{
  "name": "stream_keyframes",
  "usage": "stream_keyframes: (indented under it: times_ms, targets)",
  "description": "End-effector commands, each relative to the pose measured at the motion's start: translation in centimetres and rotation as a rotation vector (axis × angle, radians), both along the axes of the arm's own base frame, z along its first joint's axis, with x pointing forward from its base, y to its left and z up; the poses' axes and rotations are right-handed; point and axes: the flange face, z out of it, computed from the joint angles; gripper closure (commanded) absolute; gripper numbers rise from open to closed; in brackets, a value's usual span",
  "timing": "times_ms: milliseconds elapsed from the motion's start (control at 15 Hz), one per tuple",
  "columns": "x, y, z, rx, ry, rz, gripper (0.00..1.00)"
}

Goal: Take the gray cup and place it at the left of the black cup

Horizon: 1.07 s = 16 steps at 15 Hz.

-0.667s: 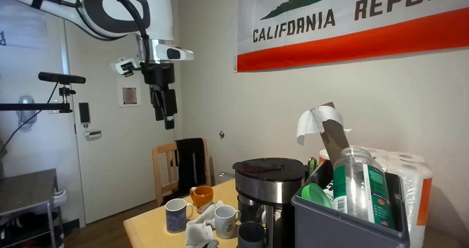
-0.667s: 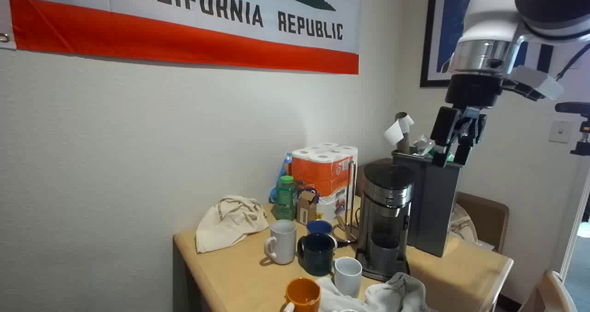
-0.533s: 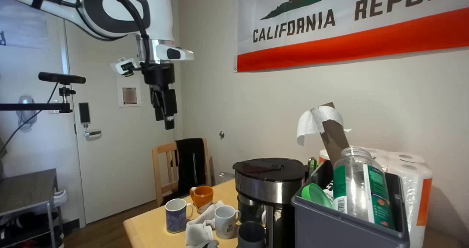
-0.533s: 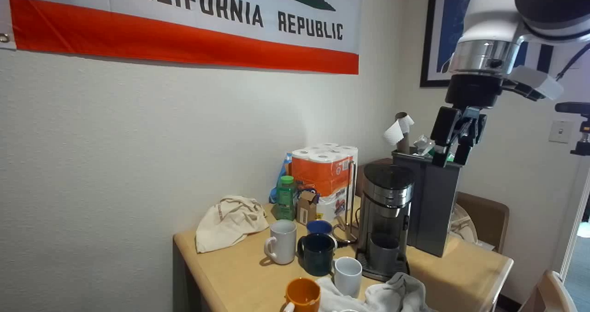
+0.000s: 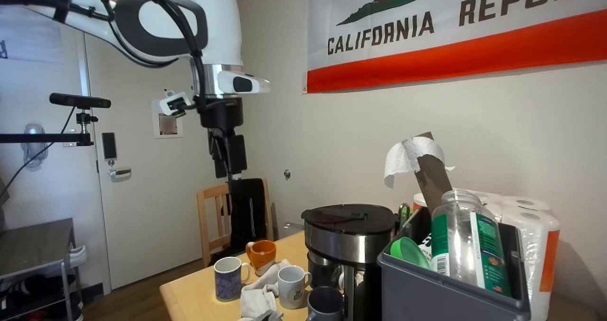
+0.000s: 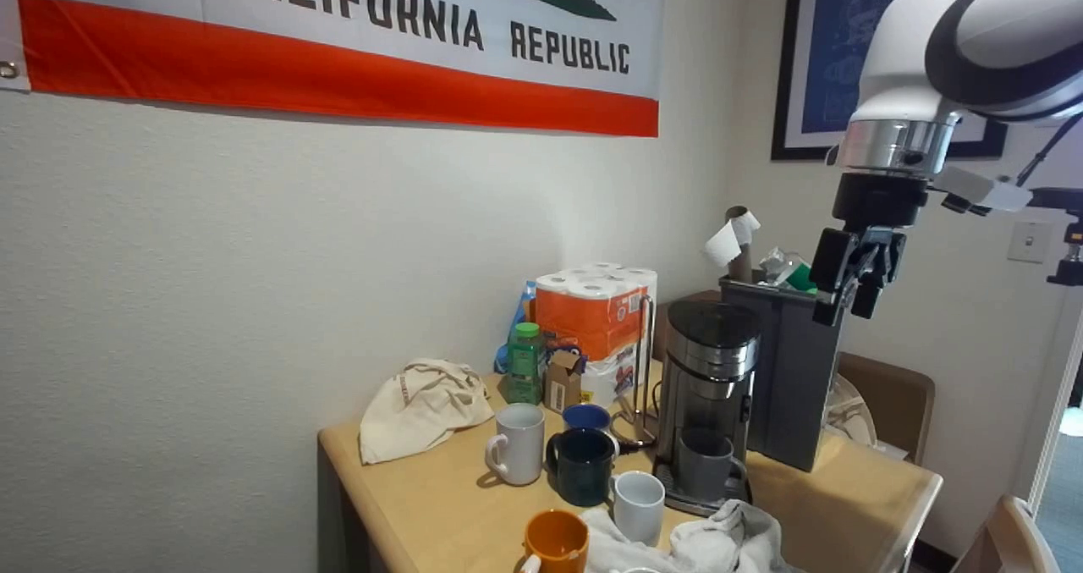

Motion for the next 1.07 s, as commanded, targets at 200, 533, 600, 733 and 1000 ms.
stream_keyframes:
  times_ms: [200,533,600,733,1000]
  targets:
    - [0.3,-8.3,-8.0,0.085,-0.069,0.044,0.0]
    - [0.2,-11.1,-14.0,0.239,-0.075,0.128,0.0]
    - [0.0,-11.3,-15.0,0.268,-0.069,0.142,0.0]
    - [-0.1,-11.6,-16.9,0.299,-0.051,0.162,0.0]
    - [-0.1,-11.7,-17.3,0.282,-0.021,0.148,0.0]
